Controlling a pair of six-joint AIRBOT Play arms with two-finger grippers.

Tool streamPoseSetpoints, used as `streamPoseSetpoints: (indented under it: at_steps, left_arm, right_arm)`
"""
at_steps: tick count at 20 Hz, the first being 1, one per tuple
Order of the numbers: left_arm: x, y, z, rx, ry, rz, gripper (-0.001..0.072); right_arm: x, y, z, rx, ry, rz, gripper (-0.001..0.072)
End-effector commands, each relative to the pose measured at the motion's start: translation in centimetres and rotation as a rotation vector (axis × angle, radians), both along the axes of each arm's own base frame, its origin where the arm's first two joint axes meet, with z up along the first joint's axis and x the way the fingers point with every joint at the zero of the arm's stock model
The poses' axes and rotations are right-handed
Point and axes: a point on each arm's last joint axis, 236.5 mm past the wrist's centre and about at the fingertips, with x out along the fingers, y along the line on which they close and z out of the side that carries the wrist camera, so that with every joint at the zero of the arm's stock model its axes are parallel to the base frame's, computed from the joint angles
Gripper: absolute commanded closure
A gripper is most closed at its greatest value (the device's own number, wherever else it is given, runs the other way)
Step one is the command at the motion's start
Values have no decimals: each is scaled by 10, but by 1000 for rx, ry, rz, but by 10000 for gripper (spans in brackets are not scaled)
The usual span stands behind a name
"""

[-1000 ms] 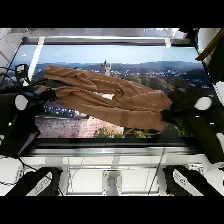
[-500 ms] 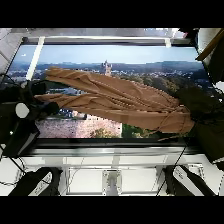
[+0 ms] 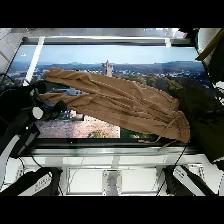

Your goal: Fold the clothes and pants, and hang the long-sleeved shirts on hangers.

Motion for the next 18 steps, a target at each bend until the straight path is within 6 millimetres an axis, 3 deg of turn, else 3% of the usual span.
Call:
streamPoseSetpoints:
  at_steps: [1, 9, 10, 11, 12, 13, 15, 18]
  left_arm:
    - [39, 7, -10, -61, -121, 123, 263]
    - [72, 27, -18, -70, -208, 230, 268]
    - [76, 28, -18, -68, -210, 231, 327]
    - [82, 28, -19, -59, -216, 225, 468]
    - [87, 30, -18, -46, -228, 215, 657]
    - [92, 31, -15, -28, -241, 199, 697]
    - [103, 32, 0, 22, -283, 149, 697]
    - [128, 34, 59, 145, -409, 36, 698]
  right_arm:
    - [-1, 18, 1, 80, 4, 6, 498]
    - [-2, 25, 2, 111, 7, 9, 499]
    - [0, 27, 3, 122, 0, 7, 499]
    - [1, 29, 4, 129, -7, 5, 499]
    - [2, 30, 4, 134, -11, 4, 499]
    - [3, 30, 5, 135, -12, 4, 499]
    - [2, 30, 5, 136, -11, 5, 499]
    - [1, 31, 4, 138, -5, 7, 499]
